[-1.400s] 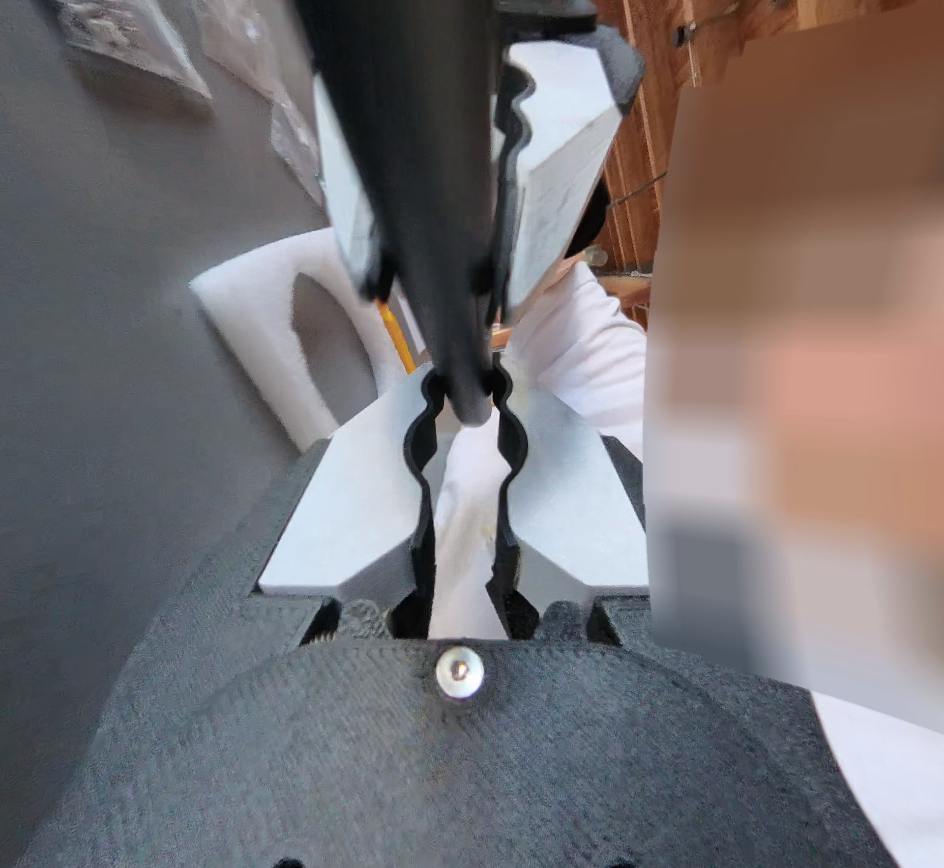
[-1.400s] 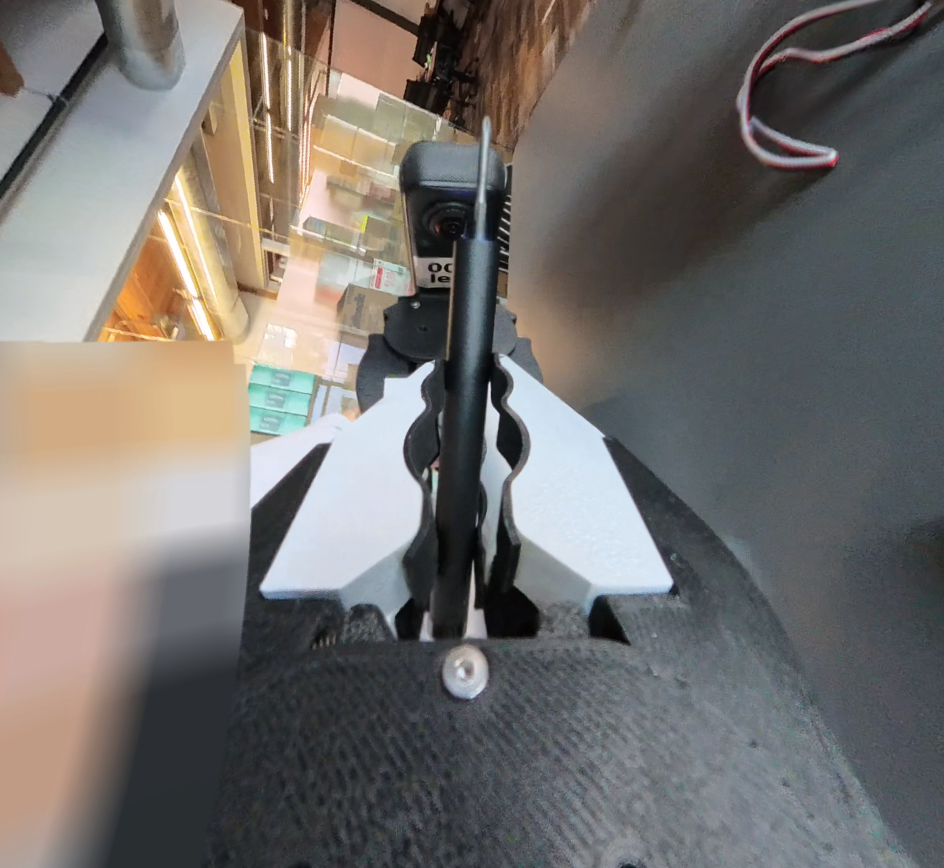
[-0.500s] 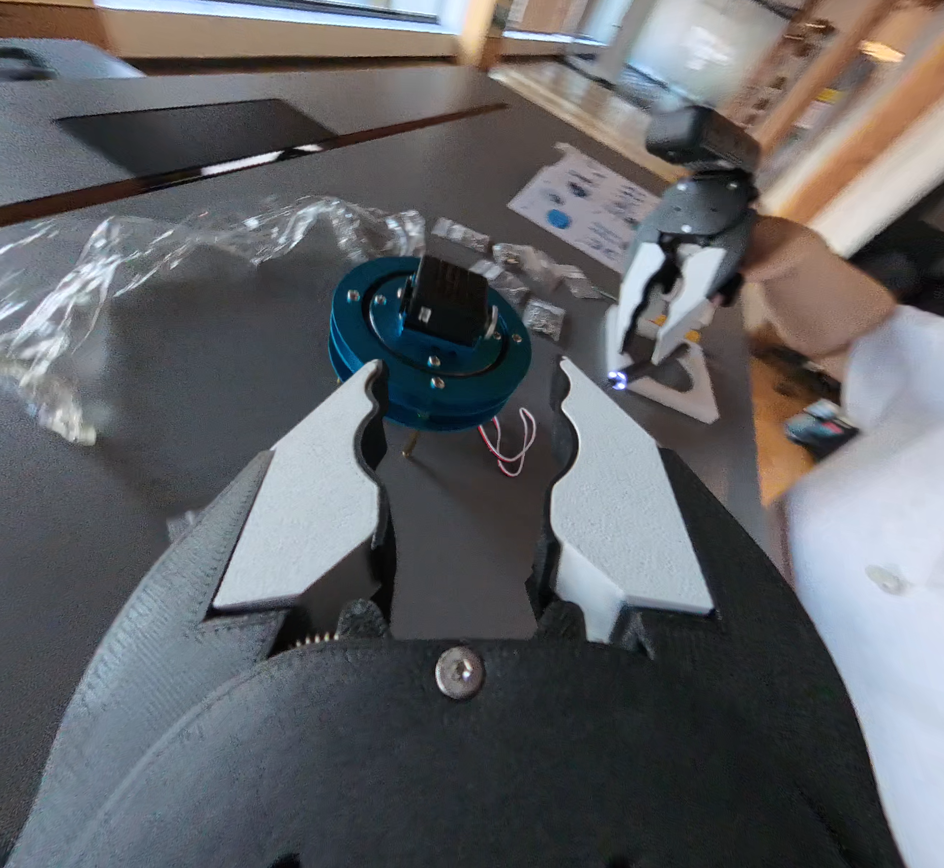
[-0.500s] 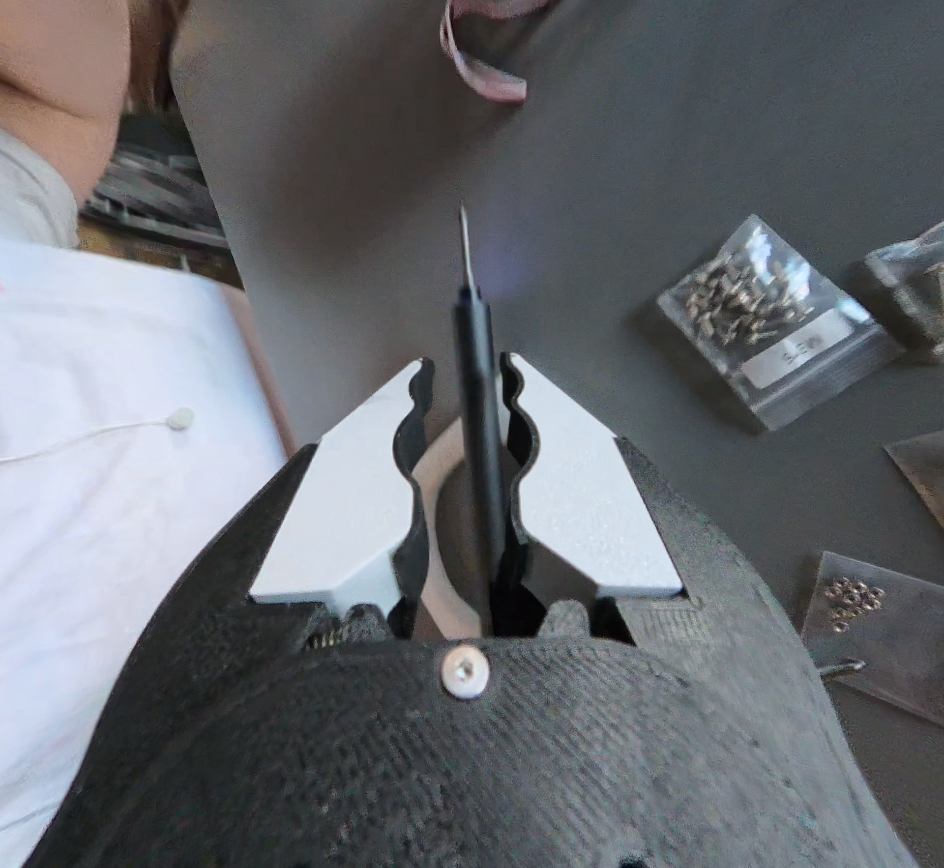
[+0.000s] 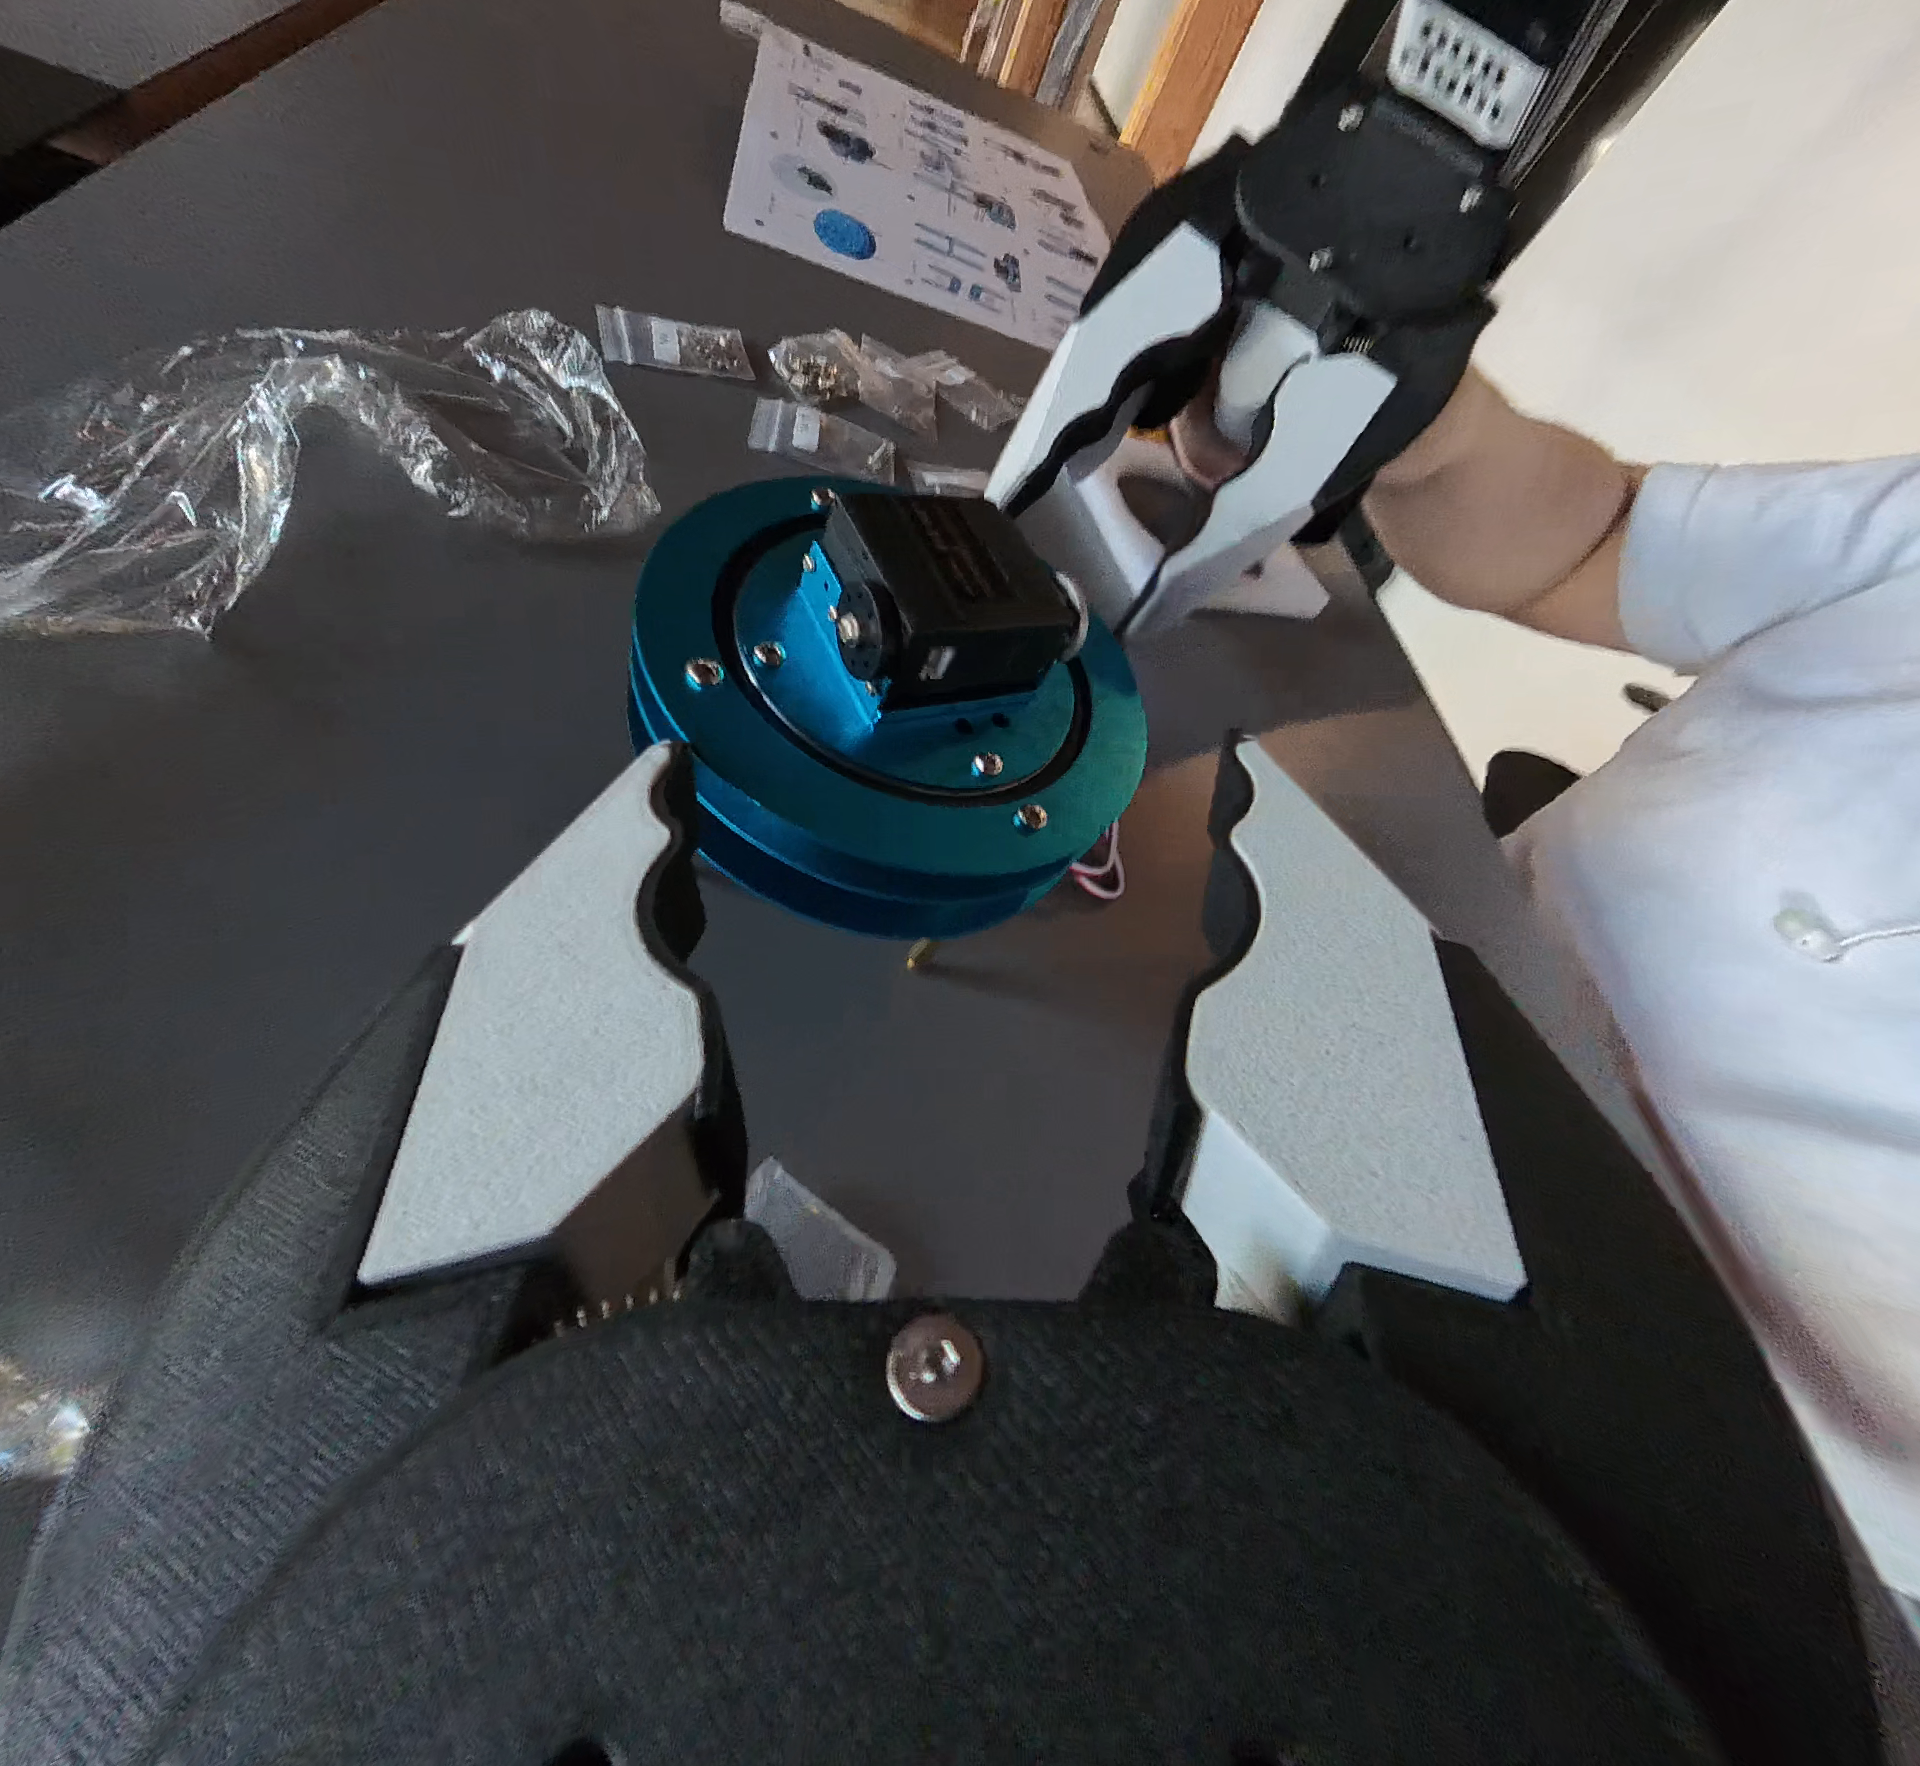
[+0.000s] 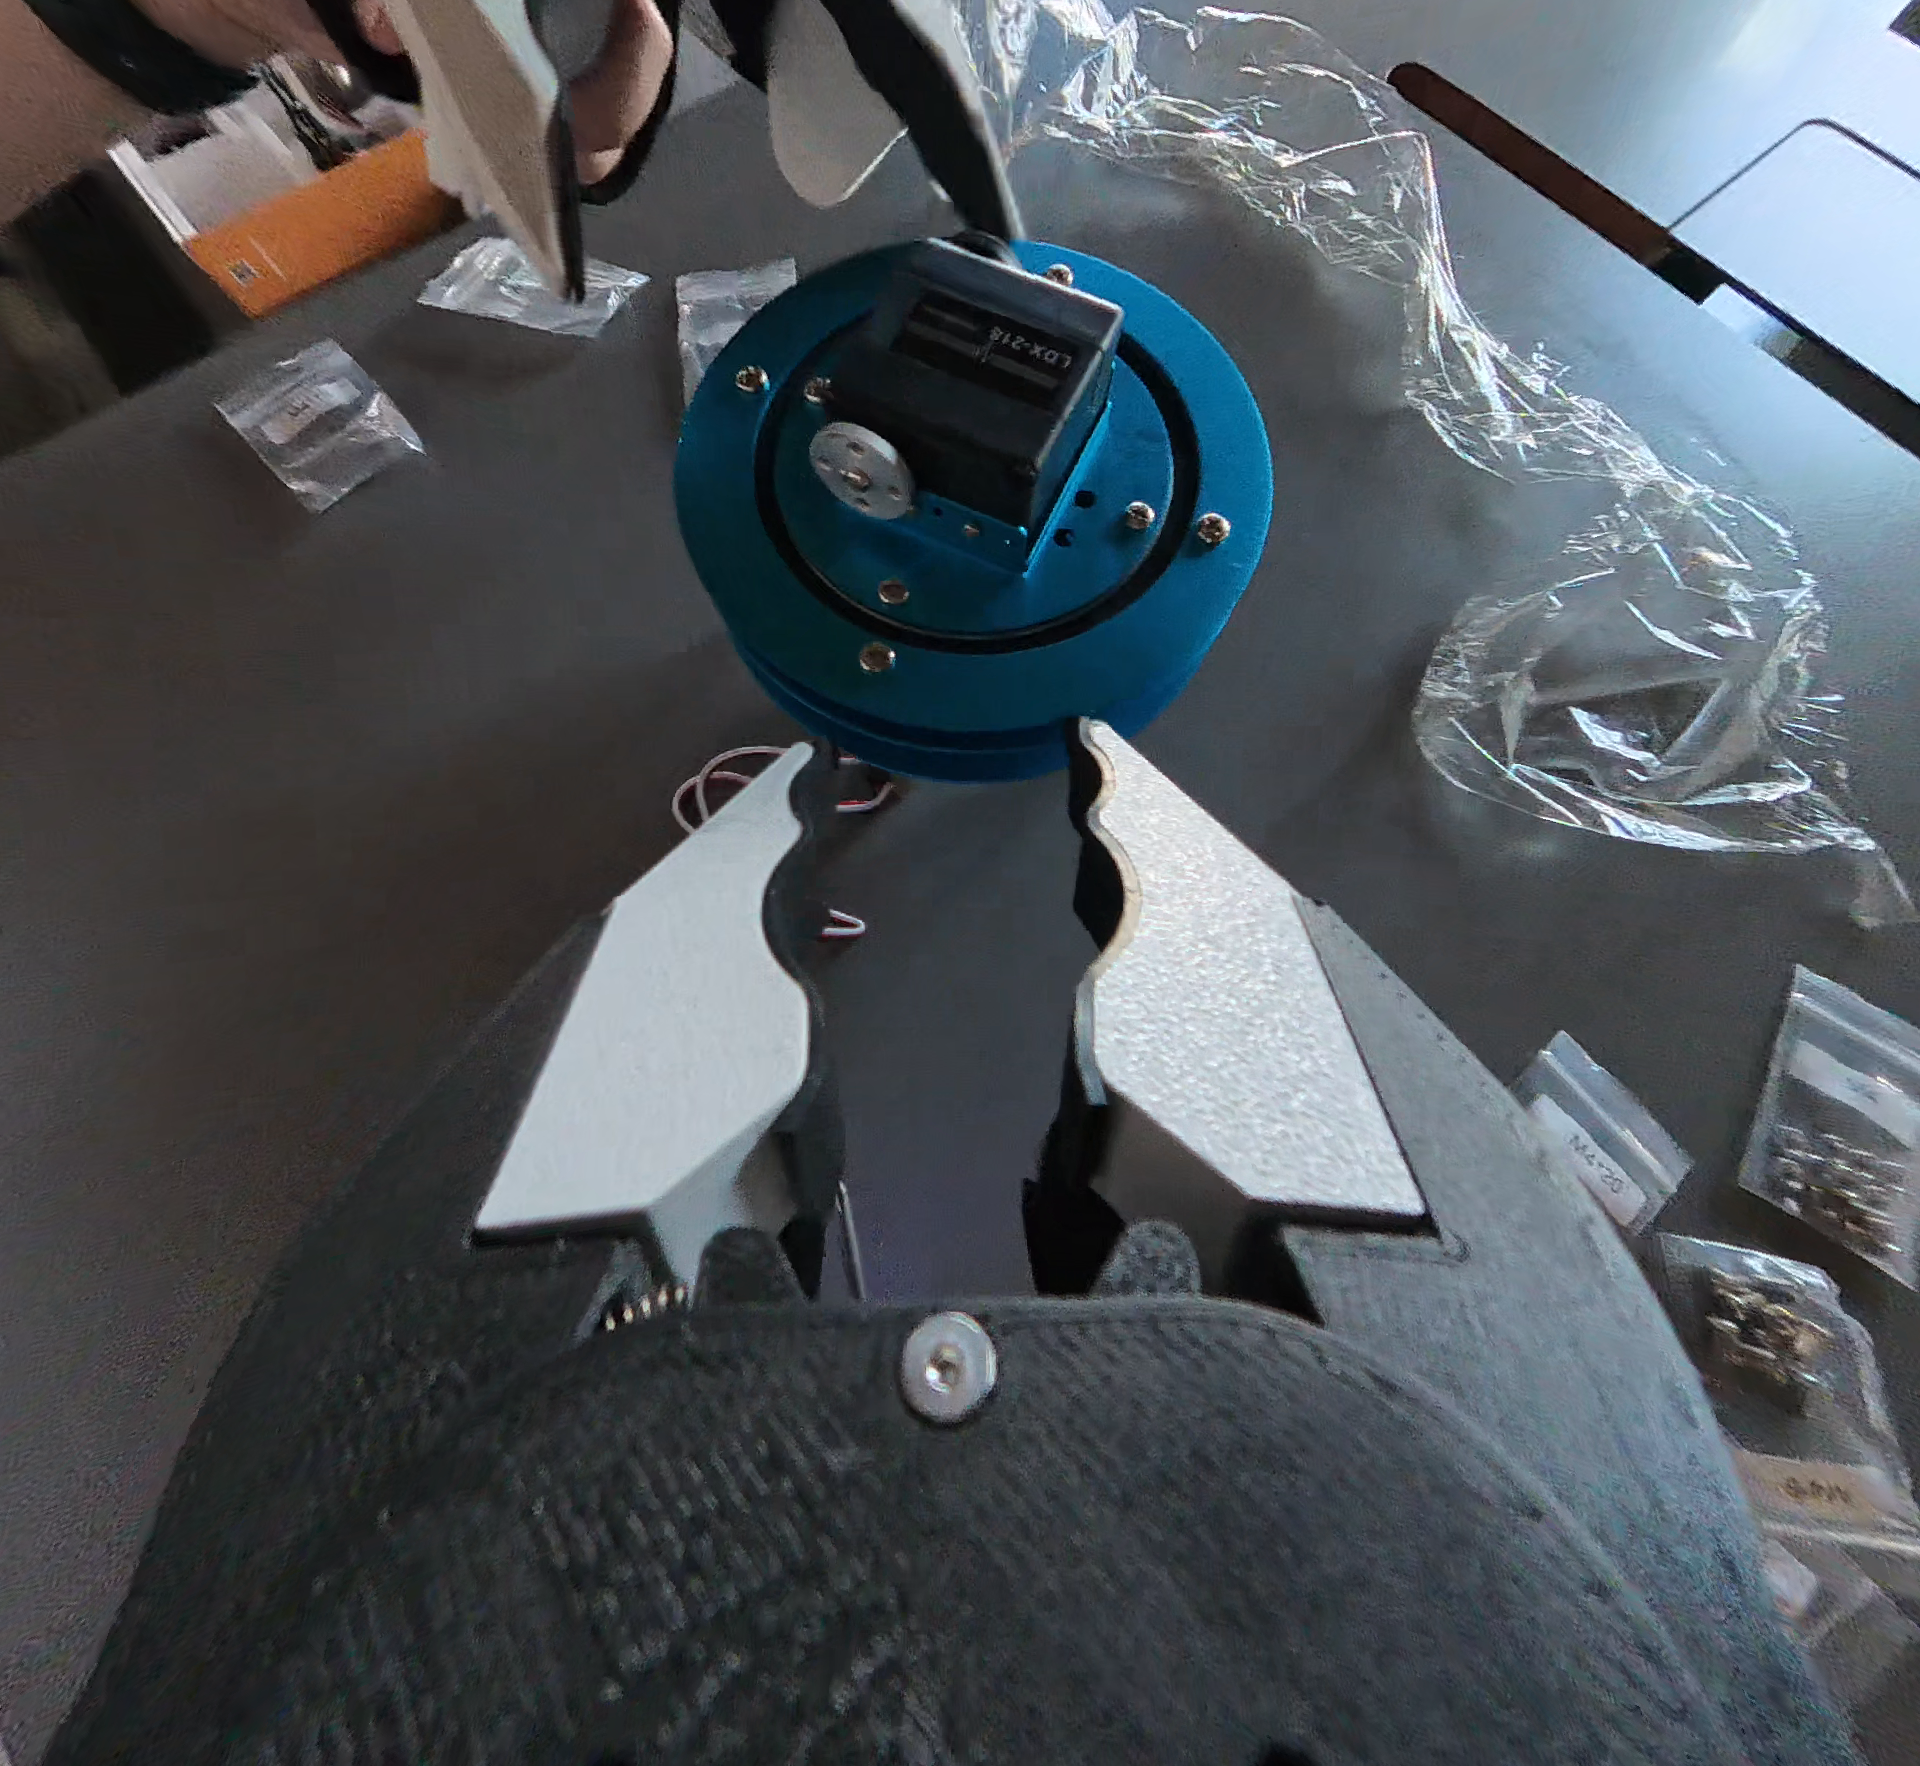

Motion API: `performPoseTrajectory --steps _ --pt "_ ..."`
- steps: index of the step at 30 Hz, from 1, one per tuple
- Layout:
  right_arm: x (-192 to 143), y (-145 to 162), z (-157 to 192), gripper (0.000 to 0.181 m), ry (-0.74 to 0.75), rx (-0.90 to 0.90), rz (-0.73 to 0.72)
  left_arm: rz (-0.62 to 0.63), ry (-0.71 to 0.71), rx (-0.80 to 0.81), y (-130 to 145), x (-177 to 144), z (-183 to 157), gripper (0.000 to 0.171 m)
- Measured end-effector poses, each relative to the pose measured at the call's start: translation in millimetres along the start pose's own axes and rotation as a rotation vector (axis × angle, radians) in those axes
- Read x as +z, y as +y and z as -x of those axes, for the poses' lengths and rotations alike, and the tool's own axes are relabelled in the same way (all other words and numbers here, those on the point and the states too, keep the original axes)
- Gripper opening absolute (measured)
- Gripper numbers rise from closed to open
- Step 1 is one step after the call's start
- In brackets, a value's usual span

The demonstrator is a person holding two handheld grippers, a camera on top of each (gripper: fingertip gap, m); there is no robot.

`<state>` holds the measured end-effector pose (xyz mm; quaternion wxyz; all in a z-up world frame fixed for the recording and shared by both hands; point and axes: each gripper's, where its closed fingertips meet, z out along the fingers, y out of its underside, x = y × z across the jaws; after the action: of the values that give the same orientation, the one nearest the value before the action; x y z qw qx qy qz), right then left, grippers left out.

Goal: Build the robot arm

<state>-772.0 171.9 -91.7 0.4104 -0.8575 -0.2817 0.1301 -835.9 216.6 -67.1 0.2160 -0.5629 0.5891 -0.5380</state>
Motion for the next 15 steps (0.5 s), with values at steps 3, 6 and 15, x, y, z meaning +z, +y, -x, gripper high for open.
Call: performPoseTrajectory --steps 3,6,15 --pt "0.2 0.1 -3.7 0.036 0.037 -0.043 0.041 0.016 -0.061 0.052 7.0 5.4 -6.9 0.109" --pt "0.4 -0.9 -7.1 0.031 0.049 -0.08 0.077 0.058 -0.151 0.108 15.1 8.9 -13.8 0.119" --pt "-9.6 4.6 -18.7 0.032 0.036 -0.148 0.086 0.071 -0.096 0.072 41.2 -3.6 -80.6 0.08"
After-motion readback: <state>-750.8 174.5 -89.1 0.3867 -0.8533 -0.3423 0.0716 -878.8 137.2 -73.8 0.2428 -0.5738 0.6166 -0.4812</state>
